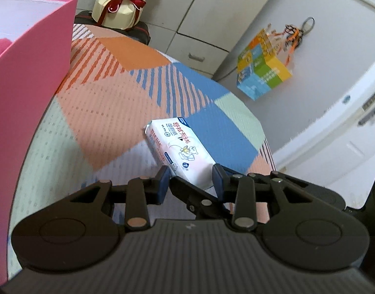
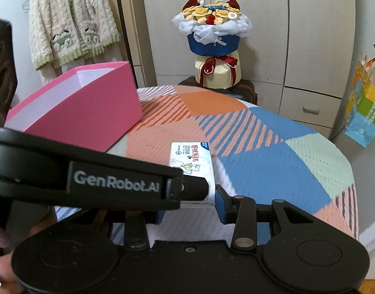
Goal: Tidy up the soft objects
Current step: 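Lift the wipes pack with both grippers and carry it over the pink box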
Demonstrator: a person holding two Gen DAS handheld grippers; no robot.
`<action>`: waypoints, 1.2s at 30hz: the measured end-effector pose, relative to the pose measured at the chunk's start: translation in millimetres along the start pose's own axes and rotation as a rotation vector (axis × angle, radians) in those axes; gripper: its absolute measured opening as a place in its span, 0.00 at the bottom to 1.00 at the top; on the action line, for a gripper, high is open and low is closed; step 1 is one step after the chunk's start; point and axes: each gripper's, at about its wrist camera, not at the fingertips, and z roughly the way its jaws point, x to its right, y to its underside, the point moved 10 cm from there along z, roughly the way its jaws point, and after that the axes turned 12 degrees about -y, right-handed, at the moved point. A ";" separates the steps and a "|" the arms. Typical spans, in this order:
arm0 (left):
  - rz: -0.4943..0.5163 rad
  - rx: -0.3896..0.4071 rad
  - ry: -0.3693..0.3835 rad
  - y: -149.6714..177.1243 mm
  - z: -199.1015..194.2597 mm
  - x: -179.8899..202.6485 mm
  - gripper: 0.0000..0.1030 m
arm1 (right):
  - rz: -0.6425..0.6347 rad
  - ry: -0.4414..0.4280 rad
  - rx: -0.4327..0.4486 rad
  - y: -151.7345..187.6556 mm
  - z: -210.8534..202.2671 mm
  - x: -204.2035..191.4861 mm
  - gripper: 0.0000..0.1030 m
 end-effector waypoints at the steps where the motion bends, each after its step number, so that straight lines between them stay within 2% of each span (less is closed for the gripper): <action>1: 0.005 -0.010 0.002 3.7 -3.1 -1.1 0.35 | -0.002 0.007 -0.008 2.4 -2.9 -3.9 0.43; 9: 0.061 -0.046 0.037 29.8 -34.1 -8.1 0.35 | -0.019 0.021 -0.032 21.9 -25.0 -36.8 0.43; 21: 0.118 -0.029 0.079 67.0 -88.7 -19.4 0.35 | -0.045 0.021 0.012 47.3 -62.7 -84.0 0.44; 32: 0.168 0.035 0.133 97.0 -160.5 -36.2 0.33 | -0.183 0.017 0.039 62.8 -110.1 -148.2 0.44; 36: 0.172 0.100 0.133 96.3 -194.8 -45.6 0.33 | -0.257 0.024 0.063 57.0 -126.3 -176.7 0.44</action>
